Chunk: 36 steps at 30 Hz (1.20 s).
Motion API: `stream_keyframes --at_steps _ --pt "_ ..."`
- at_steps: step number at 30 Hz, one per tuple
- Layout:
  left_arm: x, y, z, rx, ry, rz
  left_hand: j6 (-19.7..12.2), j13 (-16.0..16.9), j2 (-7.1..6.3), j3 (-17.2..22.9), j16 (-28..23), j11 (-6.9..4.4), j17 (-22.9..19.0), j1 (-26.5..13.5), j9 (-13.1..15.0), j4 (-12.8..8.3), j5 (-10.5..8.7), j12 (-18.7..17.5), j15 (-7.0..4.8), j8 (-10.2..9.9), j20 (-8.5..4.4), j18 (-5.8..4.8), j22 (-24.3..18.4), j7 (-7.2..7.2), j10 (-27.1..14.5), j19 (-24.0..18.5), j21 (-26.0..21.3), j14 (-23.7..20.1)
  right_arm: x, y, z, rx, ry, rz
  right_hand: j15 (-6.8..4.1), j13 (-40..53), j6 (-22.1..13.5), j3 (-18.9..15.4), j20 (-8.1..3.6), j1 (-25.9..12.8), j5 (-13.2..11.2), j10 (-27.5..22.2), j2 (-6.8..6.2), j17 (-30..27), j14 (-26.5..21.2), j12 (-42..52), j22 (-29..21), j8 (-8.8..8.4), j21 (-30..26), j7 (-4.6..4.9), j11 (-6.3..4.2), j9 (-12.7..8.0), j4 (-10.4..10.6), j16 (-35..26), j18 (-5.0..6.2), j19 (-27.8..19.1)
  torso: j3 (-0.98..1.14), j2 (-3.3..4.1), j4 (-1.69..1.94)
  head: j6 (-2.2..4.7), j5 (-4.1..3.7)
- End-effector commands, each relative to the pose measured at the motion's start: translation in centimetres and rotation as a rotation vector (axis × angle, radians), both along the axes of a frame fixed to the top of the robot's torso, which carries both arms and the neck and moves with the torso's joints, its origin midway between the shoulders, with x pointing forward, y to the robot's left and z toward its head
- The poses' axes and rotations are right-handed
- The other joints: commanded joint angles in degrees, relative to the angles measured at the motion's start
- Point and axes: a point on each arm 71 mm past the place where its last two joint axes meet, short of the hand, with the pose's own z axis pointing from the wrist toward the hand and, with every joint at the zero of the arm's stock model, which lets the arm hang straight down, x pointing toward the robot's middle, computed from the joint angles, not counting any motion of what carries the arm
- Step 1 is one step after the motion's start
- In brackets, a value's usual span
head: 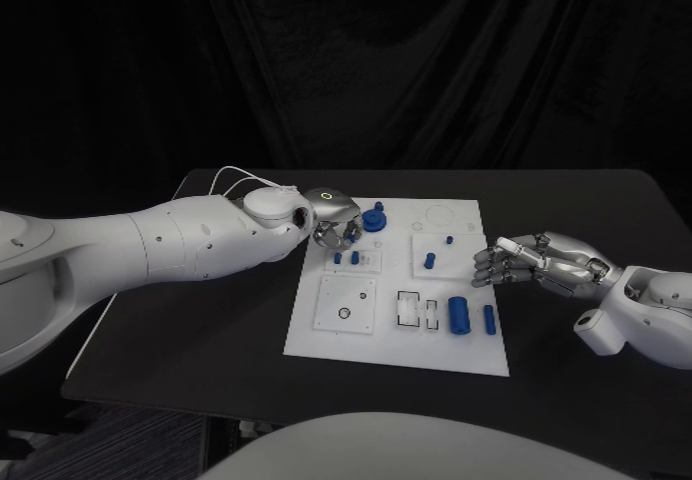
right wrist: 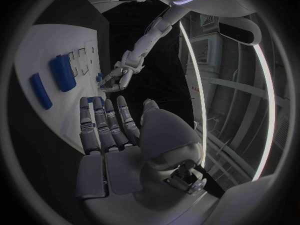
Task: Assemble the parts on the task board
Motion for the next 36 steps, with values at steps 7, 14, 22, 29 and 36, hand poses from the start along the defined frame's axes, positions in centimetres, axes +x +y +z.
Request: stream_keyframes --at_steps 7,14,22,29,36 --pt "-0.25 0.15 -0.56 0.022 0.027 -0.004 -0.9 -0.2 -0.08 -0.6 -0.5 -0.02 -0.6 -0.5 -0.4 0.0 -1.07 -0.7 0.07 -0.4 0.01 0.85 9.8 -0.18 -0.4 -0.9 -1.0 -0.8 -0.09 0.11 -0.15 -0.007 0.021 0.011 0.13 0.0 0.4 0.4 -0.12 0.4 0.1 0.2 0.03 0.0 0.1 -0.1 -0.1 0.31 0.2 4.39 0.00 0.1 -0.1 -0.2 0.10 0.3 0.00 -0.02 0.01 0.00 0.02" --pt "-0.21 0.26 -0.55 0.021 0.023 0.003 -4.6 -0.6 -0.63 -0.7 -0.8 0.20 -1.2 -0.9 -1.6 0.1 -1.65 -1.4 0.16 -0.6 0.10 0.98 9.6 -0.67 -1.2 -1.3 -1.8 -1.2 -0.11 0.10 -0.19 -0.011 0.026 0.013 0.13 0.0 0.4 0.4 -0.12 0.4 0.1 0.2 0.02 0.0 0.1 -0.1 -0.1 0.31 0.2 4.39 0.01 0.1 -0.1 -0.2 0.10 0.3 0.00 -0.03 0.03 0.00 0.13" --pt "-0.16 0.22 -0.57 0.023 0.022 0.007 -8.3 -0.7 -0.94 -0.4 -1.2 0.52 -2.0 -1.0 -3.2 0.2 -1.70 -1.6 0.42 -0.6 0.23 1.19 9.4 -1.39 -1.7 -2.0 -3.0 -1.7 -0.14 0.15 -0.24 -0.015 0.033 0.018 0.12 0.0 0.4 0.5 -0.12 0.5 0.1 0.2 0.02 0.0 0.1 -0.1 -0.1 0.31 0.2 4.40 0.00 0.1 -0.1 -0.2 0.11 0.3 0.00 -0.04 0.01 0.00 0.21" --pt "-0.09 0.38 -0.56 0.025 0.019 0.018 -8.7 -0.7 -1.05 -0.4 -1.6 0.62 -2.7 -1.1 -3.6 0.3 -1.75 -1.7 0.47 -0.6 0.27 1.34 9.2 -1.56 -2.0 -2.4 -3.7 -2.1 -0.18 0.12 -0.29 -0.020 0.039 0.019 0.11 0.0 0.4 0.6 -0.12 0.6 0.1 0.3 0.00 0.0 0.1 -0.1 -0.1 0.33 0.3 4.40 -0.03 0.1 -0.2 -0.2 0.11 0.3 0.00 -0.03 0.06 0.00 0.16" --pt "0.07 0.64 -0.17 0.000 -0.032 0.045 -9.5 -0.7 -1.17 -0.3 -1.7 0.76 -2.8 -1.1 -4.1 0.3 -1.76 -1.7 0.62 -0.6 0.32 1.42 9.1 -2.06 -2.1 -2.6 -4.1 -2.3 -0.20 0.08 -0.29 -0.022 0.040 0.018 0.10 0.0 0.4 0.8 -0.12 0.8 0.1 0.4 -0.04 0.0 0.1 -0.1 -0.2 0.34 0.3 4.41 -0.05 0.1 -0.2 -0.1 0.12 0.3 0.01 -0.01 0.04 0.00 0.29"
